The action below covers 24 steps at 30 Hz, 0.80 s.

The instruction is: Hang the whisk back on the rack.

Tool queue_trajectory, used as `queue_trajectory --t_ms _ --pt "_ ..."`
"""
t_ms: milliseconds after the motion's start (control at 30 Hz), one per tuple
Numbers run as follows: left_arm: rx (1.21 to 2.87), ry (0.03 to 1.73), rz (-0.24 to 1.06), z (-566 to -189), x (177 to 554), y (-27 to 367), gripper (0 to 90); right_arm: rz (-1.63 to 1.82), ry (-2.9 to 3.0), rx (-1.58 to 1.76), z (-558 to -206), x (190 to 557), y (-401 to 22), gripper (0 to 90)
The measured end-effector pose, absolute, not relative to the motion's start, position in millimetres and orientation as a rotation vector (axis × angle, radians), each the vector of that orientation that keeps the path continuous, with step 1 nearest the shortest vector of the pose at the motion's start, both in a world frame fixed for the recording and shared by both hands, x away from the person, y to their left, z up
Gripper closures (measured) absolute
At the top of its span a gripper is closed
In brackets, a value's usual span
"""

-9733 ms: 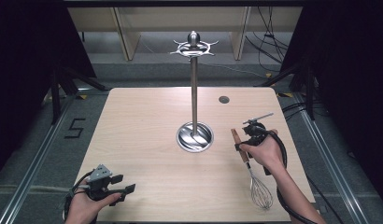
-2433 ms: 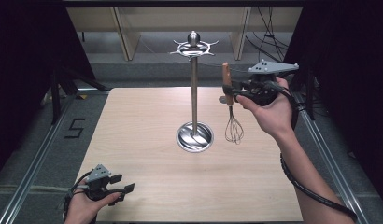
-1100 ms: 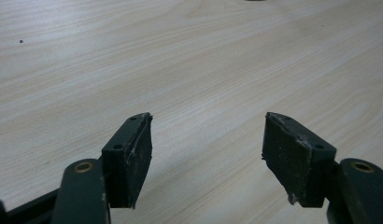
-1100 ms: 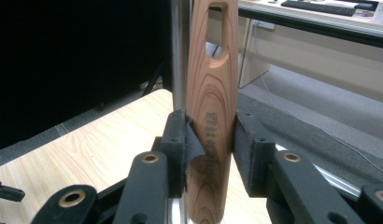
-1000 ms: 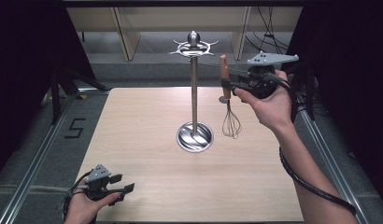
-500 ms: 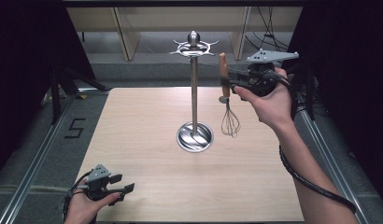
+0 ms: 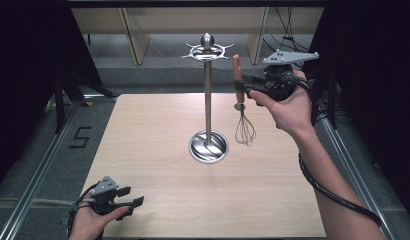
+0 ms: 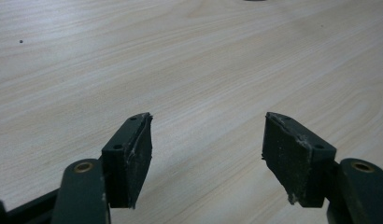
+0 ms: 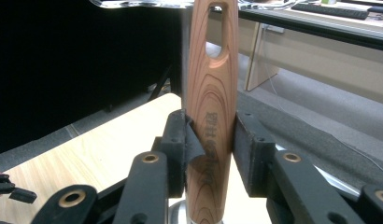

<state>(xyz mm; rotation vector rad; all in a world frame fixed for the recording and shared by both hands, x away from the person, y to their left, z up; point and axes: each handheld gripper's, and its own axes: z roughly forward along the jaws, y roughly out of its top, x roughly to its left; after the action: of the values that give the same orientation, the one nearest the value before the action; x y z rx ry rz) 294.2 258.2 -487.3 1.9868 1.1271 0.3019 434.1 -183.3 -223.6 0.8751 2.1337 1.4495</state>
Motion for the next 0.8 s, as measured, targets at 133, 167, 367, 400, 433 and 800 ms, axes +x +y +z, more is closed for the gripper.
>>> queue_trajectory --t_ms 133,167,367,400,433,800 --pt "1.988 1.126 0.302 -487.3 294.2 258.3 32.3 1.451 2.134 0.849 -222.0 435.4 -182.8 68.5" --pt "1.985 1.129 0.300 -487.4 294.1 258.1 32.3 1.447 2.134 0.847 -221.6 435.4 -182.8 68.5" --pt "1.985 1.128 0.301 -487.4 294.1 258.1 32.3 1.458 2.128 0.874 -221.2 435.5 -180.3 68.5" --pt "1.988 1.126 0.302 -487.3 294.2 258.2 32.4 1.458 2.135 0.864 -220.9 436.0 -180.2 68.5" --pt "1.988 1.128 0.300 -487.3 294.1 258.1 32.3 1.454 2.153 0.861 -220.0 436.2 -180.6 68.5" --pt "1.986 1.129 0.299 -487.3 294.1 258.0 32.3 1.460 2.144 0.856 -220.7 441.3 -177.0 68.5"
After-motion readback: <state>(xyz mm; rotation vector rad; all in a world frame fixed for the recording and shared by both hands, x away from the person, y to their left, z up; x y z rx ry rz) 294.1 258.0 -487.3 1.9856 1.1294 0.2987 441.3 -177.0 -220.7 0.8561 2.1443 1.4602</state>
